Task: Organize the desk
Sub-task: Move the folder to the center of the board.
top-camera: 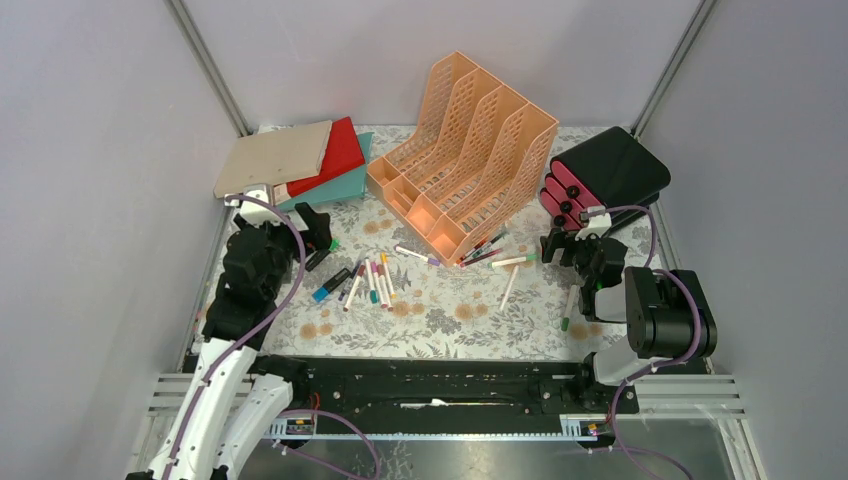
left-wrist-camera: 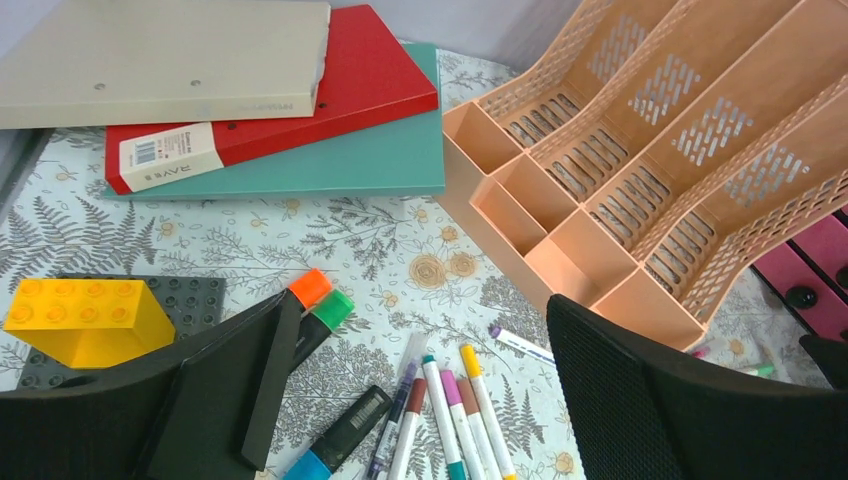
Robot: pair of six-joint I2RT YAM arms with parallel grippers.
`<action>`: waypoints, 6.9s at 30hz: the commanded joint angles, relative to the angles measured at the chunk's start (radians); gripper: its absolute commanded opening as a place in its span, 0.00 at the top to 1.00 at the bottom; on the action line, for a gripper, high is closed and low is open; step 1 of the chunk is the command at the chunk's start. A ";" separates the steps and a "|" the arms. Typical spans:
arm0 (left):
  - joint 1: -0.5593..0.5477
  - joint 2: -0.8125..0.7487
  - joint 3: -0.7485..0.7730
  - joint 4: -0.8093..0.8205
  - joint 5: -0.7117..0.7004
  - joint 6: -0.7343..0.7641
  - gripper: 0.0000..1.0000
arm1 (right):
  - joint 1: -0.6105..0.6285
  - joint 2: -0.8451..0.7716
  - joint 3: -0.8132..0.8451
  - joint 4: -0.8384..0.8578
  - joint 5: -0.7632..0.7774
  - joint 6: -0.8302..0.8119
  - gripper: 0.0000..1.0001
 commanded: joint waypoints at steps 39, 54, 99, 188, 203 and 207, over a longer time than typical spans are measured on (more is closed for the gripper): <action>0.002 -0.034 -0.005 0.082 0.245 0.043 0.01 | -0.002 -0.003 0.007 0.067 0.016 -0.001 0.00; 0.002 -0.023 -0.007 0.076 0.261 0.038 0.01 | -0.002 -0.003 0.008 0.068 0.017 -0.001 0.00; 0.002 0.212 0.103 0.090 0.093 -0.192 0.01 | 0.009 -0.056 -0.193 0.395 -0.057 -0.048 0.00; 0.083 1.659 1.171 -0.036 -0.449 0.500 0.58 | -0.001 -0.486 0.719 -1.598 -0.772 -0.304 0.00; 0.071 1.637 1.058 0.125 -0.550 0.579 0.73 | -0.001 -0.485 0.720 -1.598 -0.780 -0.299 0.00; 0.070 1.635 1.043 0.148 -0.558 0.591 0.83 | 0.000 -0.486 0.720 -1.598 -0.780 -0.298 0.00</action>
